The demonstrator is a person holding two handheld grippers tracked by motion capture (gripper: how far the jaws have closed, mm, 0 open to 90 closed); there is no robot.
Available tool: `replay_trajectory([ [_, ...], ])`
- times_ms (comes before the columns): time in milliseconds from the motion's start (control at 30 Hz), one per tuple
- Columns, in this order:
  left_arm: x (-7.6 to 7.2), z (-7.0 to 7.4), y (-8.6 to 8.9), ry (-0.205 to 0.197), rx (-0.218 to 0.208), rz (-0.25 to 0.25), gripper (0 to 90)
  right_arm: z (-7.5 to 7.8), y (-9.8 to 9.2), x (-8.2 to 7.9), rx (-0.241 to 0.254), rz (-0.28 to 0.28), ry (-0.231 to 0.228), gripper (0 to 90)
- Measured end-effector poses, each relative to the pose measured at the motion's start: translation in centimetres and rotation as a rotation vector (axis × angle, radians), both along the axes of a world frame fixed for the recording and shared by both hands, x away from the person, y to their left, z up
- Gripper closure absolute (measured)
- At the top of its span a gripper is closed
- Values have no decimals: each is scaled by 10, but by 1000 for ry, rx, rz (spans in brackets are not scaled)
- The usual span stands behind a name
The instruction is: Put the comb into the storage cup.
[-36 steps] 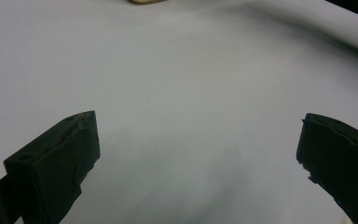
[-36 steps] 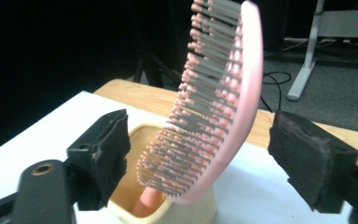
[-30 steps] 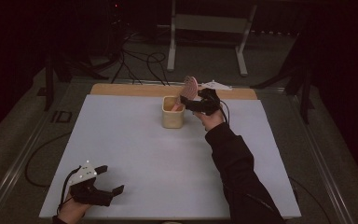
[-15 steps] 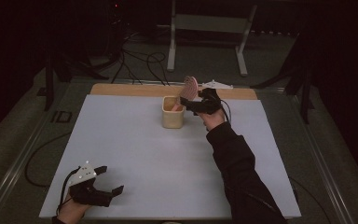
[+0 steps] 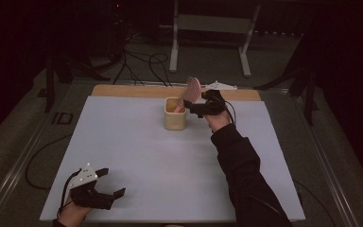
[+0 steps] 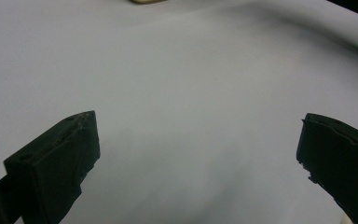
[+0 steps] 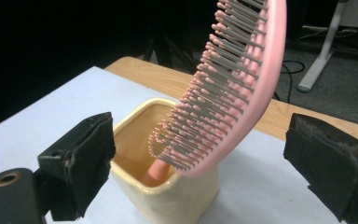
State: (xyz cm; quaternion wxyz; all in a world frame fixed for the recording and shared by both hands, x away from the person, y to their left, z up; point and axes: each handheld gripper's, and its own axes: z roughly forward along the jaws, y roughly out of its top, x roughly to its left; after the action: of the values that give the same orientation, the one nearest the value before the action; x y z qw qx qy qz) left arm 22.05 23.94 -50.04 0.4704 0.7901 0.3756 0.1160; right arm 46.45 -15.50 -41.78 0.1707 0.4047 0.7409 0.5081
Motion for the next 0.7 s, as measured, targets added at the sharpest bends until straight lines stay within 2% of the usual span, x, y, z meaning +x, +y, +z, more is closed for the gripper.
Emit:
replay_trajectory([
  [267, 0, 0, 0, 2, 0, -3, 3, 4, -3, -6, -3, 15, -31, 85],
  [700, 0, 0, -1, 6, 1, -10, 3, 0, -10, -16, -12, 22, -27, 86],
])
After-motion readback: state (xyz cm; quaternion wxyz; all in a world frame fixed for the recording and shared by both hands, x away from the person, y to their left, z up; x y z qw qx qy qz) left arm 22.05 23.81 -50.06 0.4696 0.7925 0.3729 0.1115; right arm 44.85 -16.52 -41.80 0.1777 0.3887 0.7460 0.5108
